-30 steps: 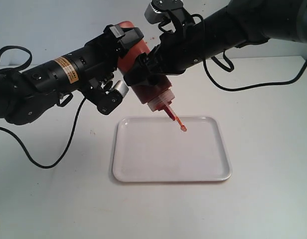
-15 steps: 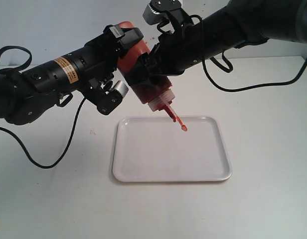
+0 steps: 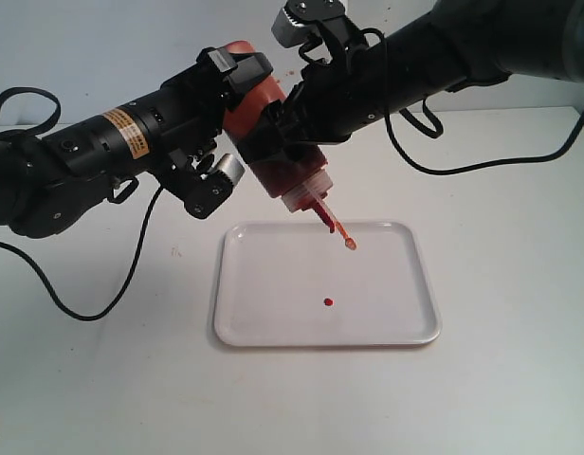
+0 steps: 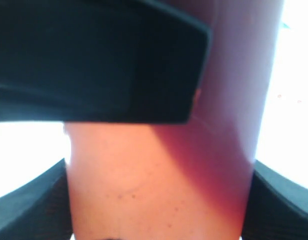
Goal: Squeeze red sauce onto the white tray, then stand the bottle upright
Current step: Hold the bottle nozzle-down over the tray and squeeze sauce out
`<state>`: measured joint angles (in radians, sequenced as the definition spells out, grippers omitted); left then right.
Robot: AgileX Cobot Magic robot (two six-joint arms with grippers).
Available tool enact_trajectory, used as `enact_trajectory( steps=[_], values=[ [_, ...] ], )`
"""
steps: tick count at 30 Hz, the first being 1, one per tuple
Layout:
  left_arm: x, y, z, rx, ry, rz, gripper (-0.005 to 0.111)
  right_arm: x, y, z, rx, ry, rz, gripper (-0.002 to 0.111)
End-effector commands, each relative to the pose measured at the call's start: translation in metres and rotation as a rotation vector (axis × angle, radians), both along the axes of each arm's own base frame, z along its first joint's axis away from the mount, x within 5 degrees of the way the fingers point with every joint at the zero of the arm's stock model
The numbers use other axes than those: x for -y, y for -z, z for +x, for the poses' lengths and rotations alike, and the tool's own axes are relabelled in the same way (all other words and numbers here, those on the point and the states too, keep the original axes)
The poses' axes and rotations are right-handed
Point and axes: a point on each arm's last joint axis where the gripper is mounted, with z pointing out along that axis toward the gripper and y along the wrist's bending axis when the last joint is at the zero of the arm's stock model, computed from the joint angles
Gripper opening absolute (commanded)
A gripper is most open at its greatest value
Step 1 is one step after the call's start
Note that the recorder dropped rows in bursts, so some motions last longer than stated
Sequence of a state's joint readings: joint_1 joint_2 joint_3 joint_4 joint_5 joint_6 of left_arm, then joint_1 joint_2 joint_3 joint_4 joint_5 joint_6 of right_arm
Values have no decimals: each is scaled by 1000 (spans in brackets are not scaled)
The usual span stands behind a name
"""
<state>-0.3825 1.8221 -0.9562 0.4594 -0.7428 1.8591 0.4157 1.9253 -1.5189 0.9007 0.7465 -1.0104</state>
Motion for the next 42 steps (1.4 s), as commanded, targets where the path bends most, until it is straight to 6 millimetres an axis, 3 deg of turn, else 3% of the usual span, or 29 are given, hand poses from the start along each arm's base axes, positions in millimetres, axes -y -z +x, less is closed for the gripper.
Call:
enact_trajectory(
  steps=[1, 5, 7, 8, 12, 13, 28, 31, 34, 35, 36, 42],
  values=[
    [1, -17, 0, 54, 0, -86, 0, 2, -2, 1, 10, 1, 2, 0],
    [1, -17, 0, 54, 0, -86, 0, 2, -2, 1, 10, 1, 2, 0],
    [1, -17, 0, 54, 0, -86, 0, 2, -2, 1, 10, 1, 2, 11],
    [1, -17, 0, 54, 0, -86, 0, 2, -2, 1, 11, 1, 0, 23],
    [1, -17, 0, 54, 0, -86, 0, 2, -2, 4, 37, 24, -1, 104],
    [1, -17, 0, 54, 0, -86, 0, 3, -2, 4, 46, 15, -7, 105],
    [1, -17, 0, 54, 0, -86, 0, 2, -2, 4, 47, 15, -3, 103],
    [1, -17, 0, 54, 0, -86, 0, 2, -2, 3, 41, 5, -6, 85],
    [1, -17, 0, 54, 0, -86, 0, 2, -2, 2, 33, -8, -8, 43],
    [1, -17, 0, 54, 0, -86, 0, 2, -1, 1, 36, -26, -12, 20],
    [1, -17, 0, 54, 0, -86, 0, 2, -1, 0, 50, -45, -21, 5],
    [1, -17, 0, 54, 0, -86, 0, 2, -1, 0, 48, -55, -24, 0]
  ],
)
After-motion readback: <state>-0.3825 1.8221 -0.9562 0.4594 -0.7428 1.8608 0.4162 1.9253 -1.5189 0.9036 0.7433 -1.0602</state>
